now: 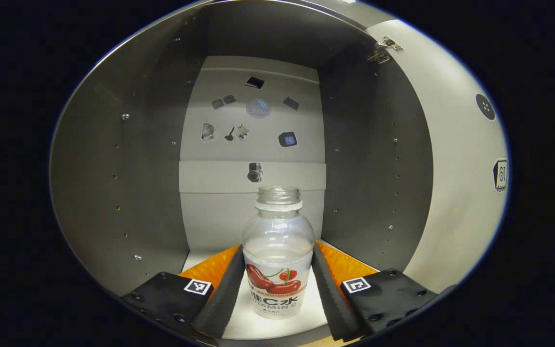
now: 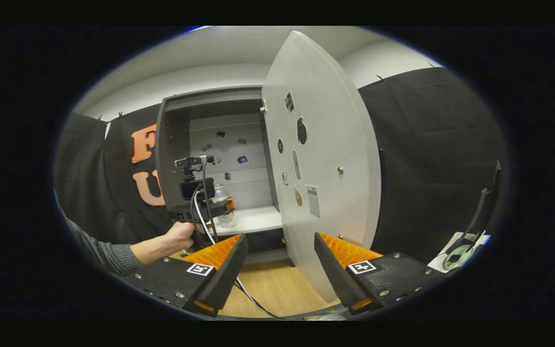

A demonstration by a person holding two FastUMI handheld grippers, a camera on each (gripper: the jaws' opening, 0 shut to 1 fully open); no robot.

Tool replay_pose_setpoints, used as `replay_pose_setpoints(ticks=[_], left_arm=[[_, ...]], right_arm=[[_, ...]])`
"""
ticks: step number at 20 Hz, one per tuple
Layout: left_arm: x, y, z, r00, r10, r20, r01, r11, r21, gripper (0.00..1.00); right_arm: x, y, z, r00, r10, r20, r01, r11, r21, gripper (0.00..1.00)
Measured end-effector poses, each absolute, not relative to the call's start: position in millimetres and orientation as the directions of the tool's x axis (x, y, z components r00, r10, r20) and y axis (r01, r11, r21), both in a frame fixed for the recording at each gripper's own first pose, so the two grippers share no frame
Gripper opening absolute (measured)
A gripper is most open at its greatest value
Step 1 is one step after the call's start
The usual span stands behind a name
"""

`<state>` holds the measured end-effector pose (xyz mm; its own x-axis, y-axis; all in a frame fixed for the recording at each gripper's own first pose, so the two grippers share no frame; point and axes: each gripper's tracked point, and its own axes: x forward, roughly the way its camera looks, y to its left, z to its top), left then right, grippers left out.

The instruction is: Open the cabinet door with the right hand, grasp the bottle in the cabinet with the left hand and place it on the coaster, then close the cabinet door with the right hand.

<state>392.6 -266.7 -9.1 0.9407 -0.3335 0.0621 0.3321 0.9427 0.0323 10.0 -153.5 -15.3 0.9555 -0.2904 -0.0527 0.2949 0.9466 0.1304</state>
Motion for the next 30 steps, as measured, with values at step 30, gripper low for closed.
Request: replay_pose_setpoints(ticks=[30], left_arm=[[144.6,-74.3,-237.2,0.984,-0.177,0.008,0.177,0.984,-0.031,0.82]], right_arm=[[-88.7,-144.6,-126.9,0.97,-0.114,-0.214,0.157,0.968,0.197,0.9]])
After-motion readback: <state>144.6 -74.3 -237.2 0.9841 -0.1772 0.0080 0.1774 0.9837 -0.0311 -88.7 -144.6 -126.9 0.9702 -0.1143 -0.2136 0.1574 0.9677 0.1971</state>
